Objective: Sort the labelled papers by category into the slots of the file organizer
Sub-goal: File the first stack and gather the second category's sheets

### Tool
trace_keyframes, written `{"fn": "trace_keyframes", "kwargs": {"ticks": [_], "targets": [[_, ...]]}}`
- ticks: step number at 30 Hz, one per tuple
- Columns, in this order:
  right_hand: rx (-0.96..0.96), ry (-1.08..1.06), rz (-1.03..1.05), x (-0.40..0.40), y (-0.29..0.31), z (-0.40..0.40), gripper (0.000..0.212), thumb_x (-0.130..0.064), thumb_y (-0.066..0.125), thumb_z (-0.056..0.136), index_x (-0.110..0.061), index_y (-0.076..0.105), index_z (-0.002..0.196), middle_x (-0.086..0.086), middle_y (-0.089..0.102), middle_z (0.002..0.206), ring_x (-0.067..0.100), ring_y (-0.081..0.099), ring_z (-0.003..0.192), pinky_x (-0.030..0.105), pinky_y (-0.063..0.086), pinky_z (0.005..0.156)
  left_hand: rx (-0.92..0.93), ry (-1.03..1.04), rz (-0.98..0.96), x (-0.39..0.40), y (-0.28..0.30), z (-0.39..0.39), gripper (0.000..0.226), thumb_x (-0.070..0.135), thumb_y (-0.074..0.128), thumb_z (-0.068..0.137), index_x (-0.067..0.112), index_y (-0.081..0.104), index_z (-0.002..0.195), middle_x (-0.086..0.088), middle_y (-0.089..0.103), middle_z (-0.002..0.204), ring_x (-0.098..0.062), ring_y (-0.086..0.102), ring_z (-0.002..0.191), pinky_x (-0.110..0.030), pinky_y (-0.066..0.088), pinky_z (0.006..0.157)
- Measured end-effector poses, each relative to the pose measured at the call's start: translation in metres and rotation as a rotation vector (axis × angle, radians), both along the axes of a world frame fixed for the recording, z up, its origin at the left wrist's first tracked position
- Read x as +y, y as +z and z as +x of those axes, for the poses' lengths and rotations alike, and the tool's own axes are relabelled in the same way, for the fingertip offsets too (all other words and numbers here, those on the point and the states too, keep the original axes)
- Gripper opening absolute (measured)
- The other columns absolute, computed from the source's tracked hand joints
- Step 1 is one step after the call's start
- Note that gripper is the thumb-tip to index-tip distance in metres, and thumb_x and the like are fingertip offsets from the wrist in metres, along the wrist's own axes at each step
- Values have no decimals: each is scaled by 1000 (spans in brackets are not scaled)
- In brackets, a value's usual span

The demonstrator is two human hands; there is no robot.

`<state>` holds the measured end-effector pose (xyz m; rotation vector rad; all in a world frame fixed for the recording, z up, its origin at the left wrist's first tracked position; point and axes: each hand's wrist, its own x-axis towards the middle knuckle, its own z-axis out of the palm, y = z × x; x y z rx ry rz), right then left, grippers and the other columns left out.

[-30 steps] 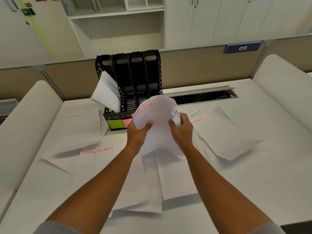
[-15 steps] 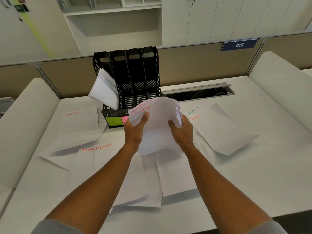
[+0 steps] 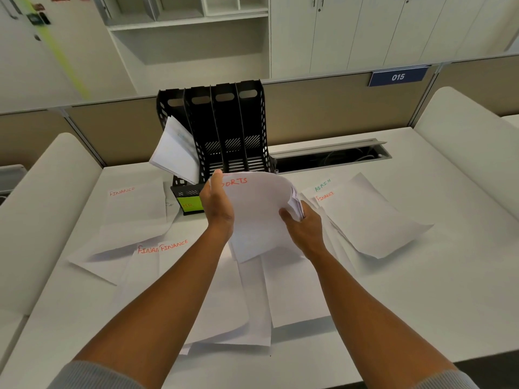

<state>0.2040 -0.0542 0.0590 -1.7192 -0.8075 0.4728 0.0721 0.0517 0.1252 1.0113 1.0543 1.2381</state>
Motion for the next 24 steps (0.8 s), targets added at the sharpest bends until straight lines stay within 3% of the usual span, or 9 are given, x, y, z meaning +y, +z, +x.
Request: {"fn": "trace_keyframes", "kwargs": {"ticks": [6, 8, 12, 17, 19, 22, 24], "targets": [[85, 3, -34, -6, -10, 4, 23, -34, 63, 89, -26, 55, 109, -11, 59, 91, 7, 58, 77, 10, 45, 64, -23, -140, 78, 1, -7, -8, 41, 54, 41, 94, 21, 63, 86, 5, 70, 75, -9, 69, 73, -23, 55, 61], [144, -23, -21, -6, -6, 7, 29, -31, 63, 90, -21, 57, 116, -6, 61, 95, 13, 60, 83, 9, 46, 62, 12, -242, 136, 1, -15, -13, 45, 58, 51, 87, 16, 63, 98, 4, 71, 84, -10, 69, 80, -26, 55, 67], [202, -69, 56, -2, 9, 14, 35, -28, 63, 90, -14, 57, 122, 0, 64, 102, 21, 63, 93, 8, 47, 60, 154, -366, 218, -5, -36, -18, 79, 67, 73, 64, 10, 60, 117, -8, 70, 107, -21, 67, 98, -33, 58, 79], [183, -111, 89, -2, 18, 19, 41, -33, 65, 88, -16, 56, 124, -1, 63, 105, 17, 61, 89, 4, 48, 55, 317, -355, 247, -11, -60, -12, 47, 43, 81, 72, 26, 63, 113, 8, 71, 105, -11, 69, 96, -25, 58, 77], [162, -85, 69, -5, 13, 19, 42, -33, 65, 88, -18, 54, 126, -1, 63, 108, 17, 62, 92, 10, 53, 64, 314, -334, 234, -14, -70, -8, 48, 31, 82, 75, 25, 60, 116, 2, 69, 109, -15, 67, 100, -24, 58, 78], [175, -78, -39, -14, -4, 18, 47, -28, 67, 87, -18, 52, 131, 3, 63, 121, 22, 61, 106, 33, 54, 87, 393, -345, 171, -18, -88, -4, 51, 21, 79, 78, 15, 56, 123, -5, 66, 113, -20, 64, 102, -31, 57, 82], [164, -79, -88, -20, -14, 17, 44, -24, 67, 88, -16, 53, 129, 5, 63, 121, 25, 60, 109, 34, 51, 91, 441, -371, 136, -20, -99, -5, 47, 22, 77, 80, 13, 57, 122, -3, 66, 108, -20, 64, 98, -32, 57, 83]]}}
